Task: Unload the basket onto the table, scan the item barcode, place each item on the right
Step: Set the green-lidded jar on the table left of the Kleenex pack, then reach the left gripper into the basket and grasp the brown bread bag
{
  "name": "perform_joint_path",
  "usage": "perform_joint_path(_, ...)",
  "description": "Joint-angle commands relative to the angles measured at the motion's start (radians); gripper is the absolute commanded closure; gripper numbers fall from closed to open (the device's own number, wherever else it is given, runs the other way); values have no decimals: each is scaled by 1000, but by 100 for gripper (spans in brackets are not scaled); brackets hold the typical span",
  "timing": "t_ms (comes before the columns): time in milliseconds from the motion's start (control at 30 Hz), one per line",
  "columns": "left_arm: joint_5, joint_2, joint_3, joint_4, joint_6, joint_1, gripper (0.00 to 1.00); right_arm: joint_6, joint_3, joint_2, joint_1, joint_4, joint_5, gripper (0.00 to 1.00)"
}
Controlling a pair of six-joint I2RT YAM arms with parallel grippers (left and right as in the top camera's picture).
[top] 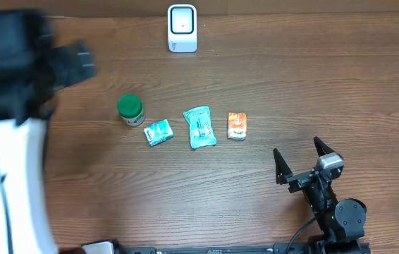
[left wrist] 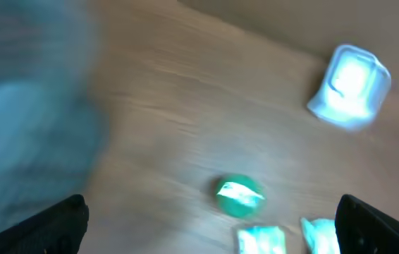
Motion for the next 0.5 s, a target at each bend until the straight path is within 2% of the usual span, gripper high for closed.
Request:
perform_joint_path(0,-19,2,-1,-37,-117,187,0,2,-10,-12,4,3,0,0)
perform_joint_path(233,161,58,-21,-87,-117,615,2,2,-10,-11,3,3,0,0)
perform_joint_path(333,153,87,-45,-76,-116,702,4,2,-10,-11,4,3,0,0)
perform_joint_path(467,74,145,-99,-56,-112,732,3,2,-10,-11,3,3,0,0)
